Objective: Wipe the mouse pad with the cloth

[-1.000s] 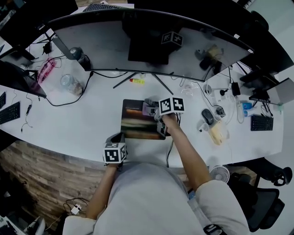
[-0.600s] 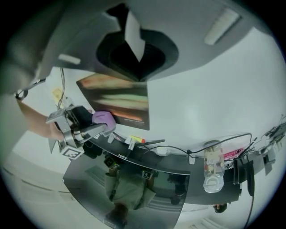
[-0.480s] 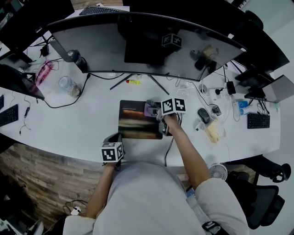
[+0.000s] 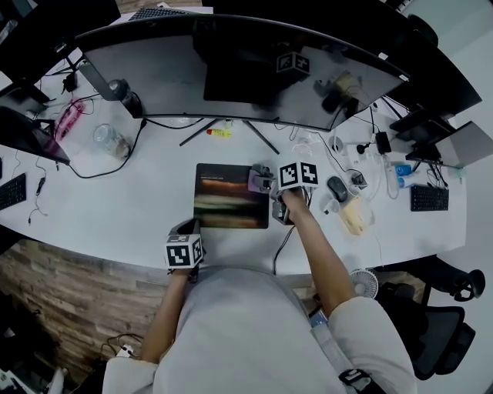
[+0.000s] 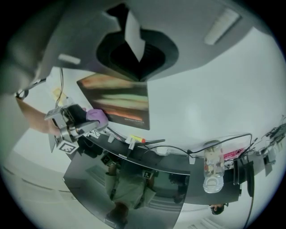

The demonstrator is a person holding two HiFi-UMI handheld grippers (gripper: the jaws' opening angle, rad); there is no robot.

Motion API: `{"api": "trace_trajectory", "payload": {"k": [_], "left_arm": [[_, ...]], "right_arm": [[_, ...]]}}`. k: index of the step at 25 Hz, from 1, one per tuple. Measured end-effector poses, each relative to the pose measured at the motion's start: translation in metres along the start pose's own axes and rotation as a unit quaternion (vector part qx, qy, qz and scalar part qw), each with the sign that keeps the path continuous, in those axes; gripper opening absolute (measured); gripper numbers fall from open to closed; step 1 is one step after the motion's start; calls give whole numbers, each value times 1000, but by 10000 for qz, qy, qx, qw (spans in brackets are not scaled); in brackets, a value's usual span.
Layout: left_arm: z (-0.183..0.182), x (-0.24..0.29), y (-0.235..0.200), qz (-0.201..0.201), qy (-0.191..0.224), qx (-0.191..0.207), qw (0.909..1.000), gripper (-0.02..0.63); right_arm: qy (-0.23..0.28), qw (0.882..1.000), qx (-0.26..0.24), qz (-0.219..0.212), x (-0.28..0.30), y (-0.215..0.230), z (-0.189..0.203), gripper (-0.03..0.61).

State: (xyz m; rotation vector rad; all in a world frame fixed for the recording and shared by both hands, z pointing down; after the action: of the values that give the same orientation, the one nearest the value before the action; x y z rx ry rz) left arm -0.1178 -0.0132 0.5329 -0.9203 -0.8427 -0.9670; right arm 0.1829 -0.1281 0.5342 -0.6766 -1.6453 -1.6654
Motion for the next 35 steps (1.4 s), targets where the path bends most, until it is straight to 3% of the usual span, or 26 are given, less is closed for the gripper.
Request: {"api": "trace_trajectory", "payload": {"k": [23,35], "left_arm": [[0,-1,-1,80,3,-28,10000,0],[1,-1,-3,88,66,-41,9999,0]], "right_arm": [[108,9994,204,254,-32,30,14,183],[418,9969,567,-349,-36,25,50,181]]}}
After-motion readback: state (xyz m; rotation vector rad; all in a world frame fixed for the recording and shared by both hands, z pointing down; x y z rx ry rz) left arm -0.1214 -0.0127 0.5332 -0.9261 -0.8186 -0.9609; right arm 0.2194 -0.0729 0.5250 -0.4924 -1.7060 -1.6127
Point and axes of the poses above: the fingertips, and each gripper's own axes: x forward along the fingers, y to its right, z out of its underside, the point moved 9 cm from there along -x, backward along the fingers, and after that the axes turned 11 degrees about -y, right-handed, at the moved point
